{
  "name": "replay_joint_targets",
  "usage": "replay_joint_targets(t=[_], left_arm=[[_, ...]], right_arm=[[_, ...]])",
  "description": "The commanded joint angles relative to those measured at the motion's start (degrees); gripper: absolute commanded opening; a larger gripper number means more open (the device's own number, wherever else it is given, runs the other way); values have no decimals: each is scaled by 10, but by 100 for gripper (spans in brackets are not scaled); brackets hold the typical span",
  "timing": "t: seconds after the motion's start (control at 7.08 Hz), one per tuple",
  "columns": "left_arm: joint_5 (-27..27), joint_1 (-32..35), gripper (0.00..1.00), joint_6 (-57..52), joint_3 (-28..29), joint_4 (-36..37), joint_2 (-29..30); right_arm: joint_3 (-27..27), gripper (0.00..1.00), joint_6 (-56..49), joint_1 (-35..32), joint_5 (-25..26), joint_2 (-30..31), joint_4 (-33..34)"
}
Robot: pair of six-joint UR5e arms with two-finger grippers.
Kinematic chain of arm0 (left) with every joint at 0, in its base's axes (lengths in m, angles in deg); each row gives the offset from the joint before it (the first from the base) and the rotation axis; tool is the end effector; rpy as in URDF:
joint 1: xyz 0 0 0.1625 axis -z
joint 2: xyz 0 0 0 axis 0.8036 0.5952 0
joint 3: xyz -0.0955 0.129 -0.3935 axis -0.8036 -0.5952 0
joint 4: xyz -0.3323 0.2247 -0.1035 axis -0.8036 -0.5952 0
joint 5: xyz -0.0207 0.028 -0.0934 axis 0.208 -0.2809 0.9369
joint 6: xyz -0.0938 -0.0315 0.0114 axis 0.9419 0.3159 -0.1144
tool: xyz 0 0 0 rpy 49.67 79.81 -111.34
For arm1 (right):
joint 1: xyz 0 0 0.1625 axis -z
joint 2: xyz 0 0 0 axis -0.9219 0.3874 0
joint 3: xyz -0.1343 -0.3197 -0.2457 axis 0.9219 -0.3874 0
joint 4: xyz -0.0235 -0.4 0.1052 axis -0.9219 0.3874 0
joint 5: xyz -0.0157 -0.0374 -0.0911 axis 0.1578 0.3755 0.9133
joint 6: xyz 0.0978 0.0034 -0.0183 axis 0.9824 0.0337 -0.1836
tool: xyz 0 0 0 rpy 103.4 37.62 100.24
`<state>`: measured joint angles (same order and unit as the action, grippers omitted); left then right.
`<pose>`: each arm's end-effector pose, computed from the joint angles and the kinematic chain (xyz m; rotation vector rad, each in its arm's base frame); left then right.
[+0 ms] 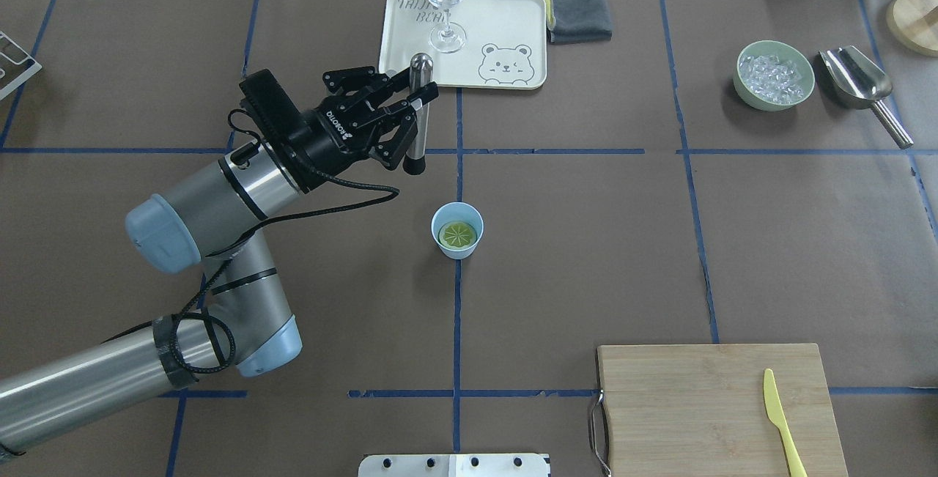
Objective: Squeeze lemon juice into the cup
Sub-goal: 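Lift the muddler out of the cup and carry it back to its spot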
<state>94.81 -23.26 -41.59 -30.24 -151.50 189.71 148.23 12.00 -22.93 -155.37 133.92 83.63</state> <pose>0.4480 -0.4435 0.2241 1.6973 1.2559 0.1372 0.0723 -0.4234 0.6747 -0.0280 -0.6750 -0.0566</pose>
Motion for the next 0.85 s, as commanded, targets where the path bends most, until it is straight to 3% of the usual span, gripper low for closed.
replay_joint_targets(t=[0.0, 0.28, 0.42, 0.71], left_arm=[[11, 21, 0, 1, -34, 187, -35], [91, 65, 0, 0, -44, 288, -81], [157, 107, 0, -7, -86, 400, -105], [171, 137, 0, -30, -190, 684, -118]], right_arm=[[-2, 100, 0, 0, 0, 0, 0], [-2, 100, 1, 0, -2, 0, 0], [0, 100, 2, -1, -4, -1, 0], [2, 100, 2, -1, -4, -2, 0]])
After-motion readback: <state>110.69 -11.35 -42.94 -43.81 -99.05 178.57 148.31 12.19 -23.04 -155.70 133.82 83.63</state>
